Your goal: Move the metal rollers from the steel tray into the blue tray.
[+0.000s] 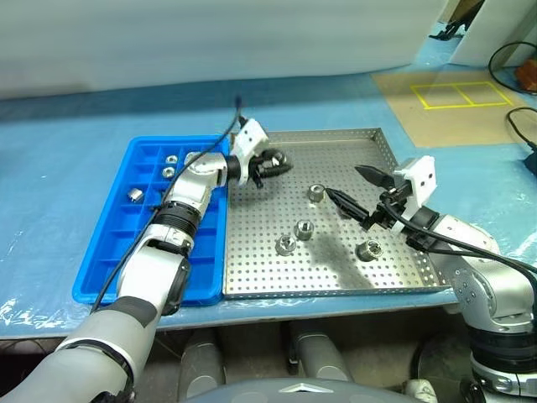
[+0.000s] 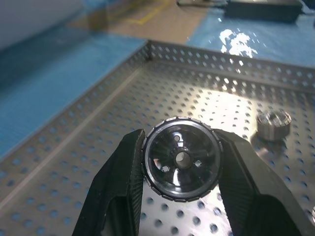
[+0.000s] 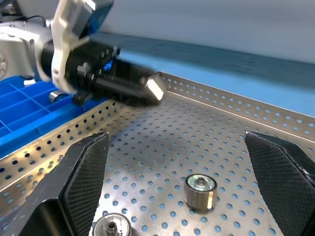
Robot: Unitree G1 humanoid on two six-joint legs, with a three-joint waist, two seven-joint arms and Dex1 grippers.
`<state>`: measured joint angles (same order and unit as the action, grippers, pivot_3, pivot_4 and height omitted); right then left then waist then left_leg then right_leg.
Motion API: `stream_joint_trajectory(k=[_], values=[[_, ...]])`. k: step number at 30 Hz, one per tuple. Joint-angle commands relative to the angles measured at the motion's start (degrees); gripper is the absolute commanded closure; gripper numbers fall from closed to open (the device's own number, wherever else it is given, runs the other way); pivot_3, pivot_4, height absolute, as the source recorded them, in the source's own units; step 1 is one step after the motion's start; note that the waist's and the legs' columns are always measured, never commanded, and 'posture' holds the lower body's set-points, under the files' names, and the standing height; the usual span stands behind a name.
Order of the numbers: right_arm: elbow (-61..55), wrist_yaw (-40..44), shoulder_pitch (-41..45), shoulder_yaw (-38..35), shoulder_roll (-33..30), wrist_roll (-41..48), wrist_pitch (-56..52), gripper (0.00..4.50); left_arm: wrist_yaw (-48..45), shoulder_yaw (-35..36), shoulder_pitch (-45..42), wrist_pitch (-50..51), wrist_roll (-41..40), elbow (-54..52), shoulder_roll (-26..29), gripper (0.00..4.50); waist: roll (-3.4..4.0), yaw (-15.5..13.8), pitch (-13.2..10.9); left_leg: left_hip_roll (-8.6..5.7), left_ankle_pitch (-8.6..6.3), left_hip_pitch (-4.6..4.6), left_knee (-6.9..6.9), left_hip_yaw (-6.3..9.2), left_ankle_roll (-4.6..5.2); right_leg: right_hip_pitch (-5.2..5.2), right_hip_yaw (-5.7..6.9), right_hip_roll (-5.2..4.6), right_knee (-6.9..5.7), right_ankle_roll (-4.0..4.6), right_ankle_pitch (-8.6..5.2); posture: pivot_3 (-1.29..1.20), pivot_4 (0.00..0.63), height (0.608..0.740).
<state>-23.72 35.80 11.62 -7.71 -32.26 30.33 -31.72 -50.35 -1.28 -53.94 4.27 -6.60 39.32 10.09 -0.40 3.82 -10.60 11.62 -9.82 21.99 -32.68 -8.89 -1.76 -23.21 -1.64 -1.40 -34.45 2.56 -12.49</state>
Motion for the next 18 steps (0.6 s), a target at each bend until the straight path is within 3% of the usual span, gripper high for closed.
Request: stream_joint_trajectory(k=[1,11,18], values=[[2.03,3.01,3.64,0.99,-0.53,-0.09,2.20,0.00,5.84,3.40,4.45,0.10,-1.43,-10.18,1.80,2.78,0.00,-0.14,0.00,0.00,0.00,0.01,0.01,0.01,0.00,0.00,0.02,0.00,0.00,0.00,0.00,-0.34,0.150,0.740],[12.80,11.85,14.08,7.61,1.11,-1.66,5.79,0.00,19.45,13.04,29.73,10.71,-5.54,-45.27,7.36,2.78,0.03,-3.32,-0.02,0.17,0.06,0.02,0.17,0.05,-0.11,-0.09,0.19,-0.06,-0.07,0.03,-0.01,-0.11,0.150,0.740],[18.32,15.96,18.49,10.72,2.94,-2.99,7.14,0.00,23.52,19.86,45.50,14.10,-10.88,-59.15,8.48,2.78,-0.01,-5.70,-0.04,0.20,0.10,0.02,0.31,0.05,-0.18,-0.16,0.27,-0.11,-0.06,0.04,-0.04,-0.02,0.150,0.740]])
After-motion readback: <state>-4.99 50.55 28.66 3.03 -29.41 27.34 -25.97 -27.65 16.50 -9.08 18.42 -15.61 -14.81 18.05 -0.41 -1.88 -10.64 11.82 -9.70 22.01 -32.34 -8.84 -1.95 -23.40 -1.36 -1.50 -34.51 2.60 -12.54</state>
